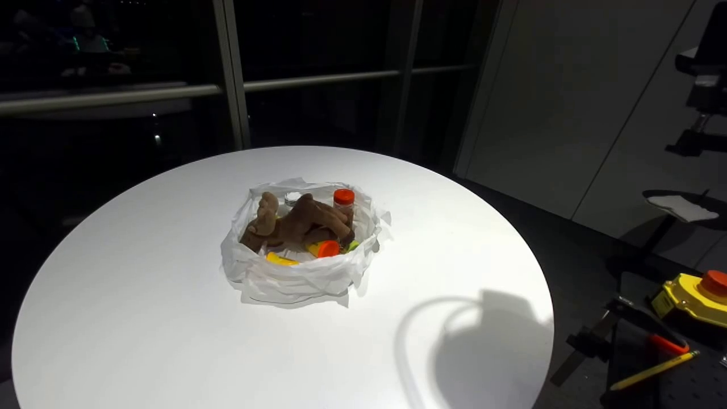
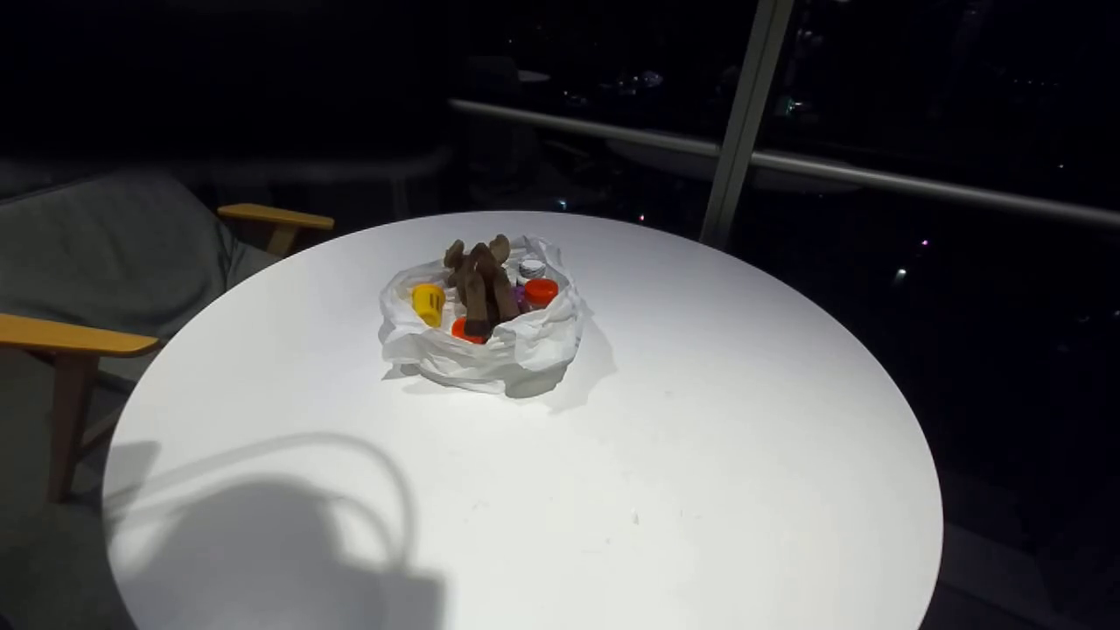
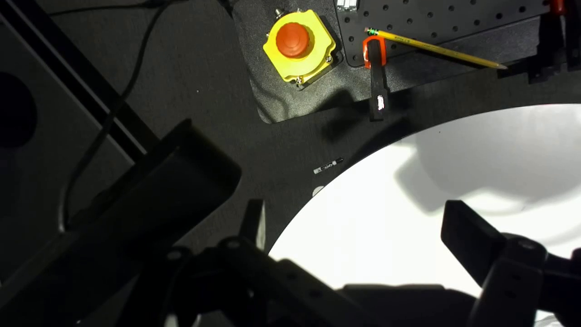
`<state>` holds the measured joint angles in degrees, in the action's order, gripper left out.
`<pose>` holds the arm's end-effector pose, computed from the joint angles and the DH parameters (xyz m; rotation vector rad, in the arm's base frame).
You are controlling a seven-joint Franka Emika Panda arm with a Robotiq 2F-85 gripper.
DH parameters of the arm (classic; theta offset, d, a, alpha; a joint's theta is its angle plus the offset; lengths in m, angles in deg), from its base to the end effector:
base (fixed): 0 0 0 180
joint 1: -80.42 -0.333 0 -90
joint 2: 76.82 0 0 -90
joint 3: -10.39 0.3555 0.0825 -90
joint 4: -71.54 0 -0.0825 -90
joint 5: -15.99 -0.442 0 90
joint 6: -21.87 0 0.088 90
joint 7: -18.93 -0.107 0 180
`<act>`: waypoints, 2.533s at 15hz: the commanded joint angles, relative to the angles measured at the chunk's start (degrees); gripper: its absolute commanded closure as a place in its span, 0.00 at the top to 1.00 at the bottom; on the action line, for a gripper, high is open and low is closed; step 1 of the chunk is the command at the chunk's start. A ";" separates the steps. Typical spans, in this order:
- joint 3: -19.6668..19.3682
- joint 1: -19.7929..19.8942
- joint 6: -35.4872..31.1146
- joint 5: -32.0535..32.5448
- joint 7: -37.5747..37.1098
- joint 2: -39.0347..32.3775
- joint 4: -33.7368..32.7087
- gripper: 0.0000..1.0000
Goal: Remove the contents from the white plastic and put them on the table
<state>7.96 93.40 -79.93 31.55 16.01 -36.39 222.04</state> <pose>0.3301 -0.1153 0.4665 2.8942 -0.3383 -0.2437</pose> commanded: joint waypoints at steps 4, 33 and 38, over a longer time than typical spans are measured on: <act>-0.61 -1.57 -0.33 0.26 -1.30 -1.08 -0.22 1.00; 4.95 -25.94 -31.94 1.05 -18.01 -72.15 -49.02 1.00; 3.10 -26.59 -33.49 1.26 -13.78 -77.31 -54.44 1.00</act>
<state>12.68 68.20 -112.53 31.68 -0.06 -110.09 172.33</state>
